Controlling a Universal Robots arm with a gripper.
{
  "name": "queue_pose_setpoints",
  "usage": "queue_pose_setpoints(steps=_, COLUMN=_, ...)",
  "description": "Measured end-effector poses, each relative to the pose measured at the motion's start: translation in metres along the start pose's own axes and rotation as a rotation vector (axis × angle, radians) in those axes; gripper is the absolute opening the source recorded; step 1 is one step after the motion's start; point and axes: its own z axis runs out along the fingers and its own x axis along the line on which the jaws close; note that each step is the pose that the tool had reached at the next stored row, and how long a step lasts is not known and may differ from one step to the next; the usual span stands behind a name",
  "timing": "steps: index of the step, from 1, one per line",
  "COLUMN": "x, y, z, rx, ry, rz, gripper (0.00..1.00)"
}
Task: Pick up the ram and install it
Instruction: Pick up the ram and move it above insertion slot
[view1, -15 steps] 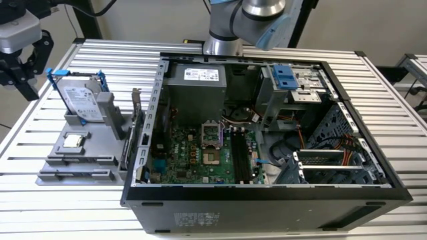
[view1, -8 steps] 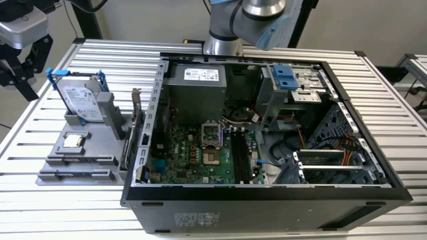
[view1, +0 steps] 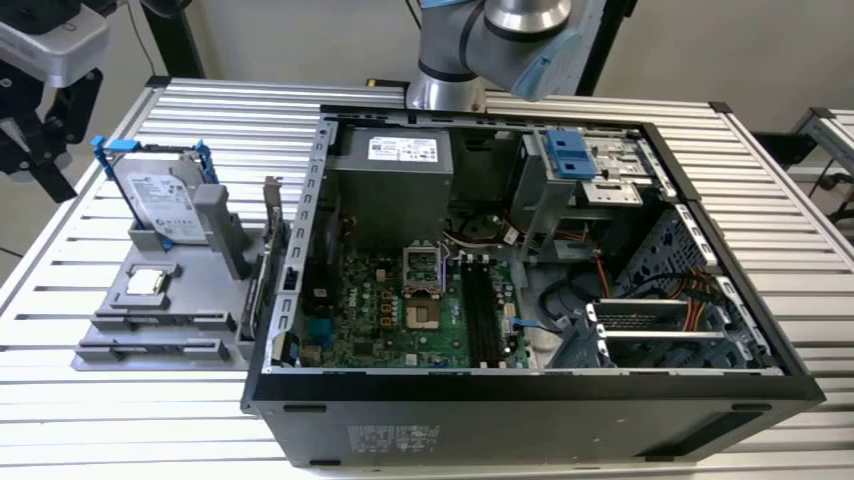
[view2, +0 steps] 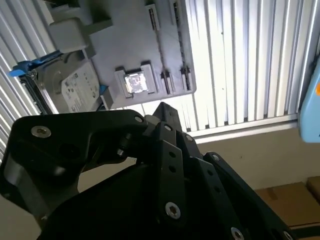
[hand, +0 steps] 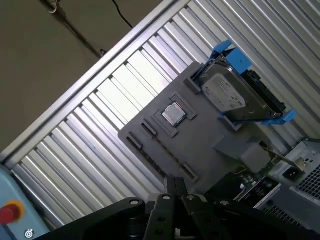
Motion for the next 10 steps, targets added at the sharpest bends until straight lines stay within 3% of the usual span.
queue_pose_setpoints(steps=10, x=-0.0001, y=-0.0002, z=-0.0001, rx=-0.0004, ry=0.0047, rz=-0.125, gripper=0.0)
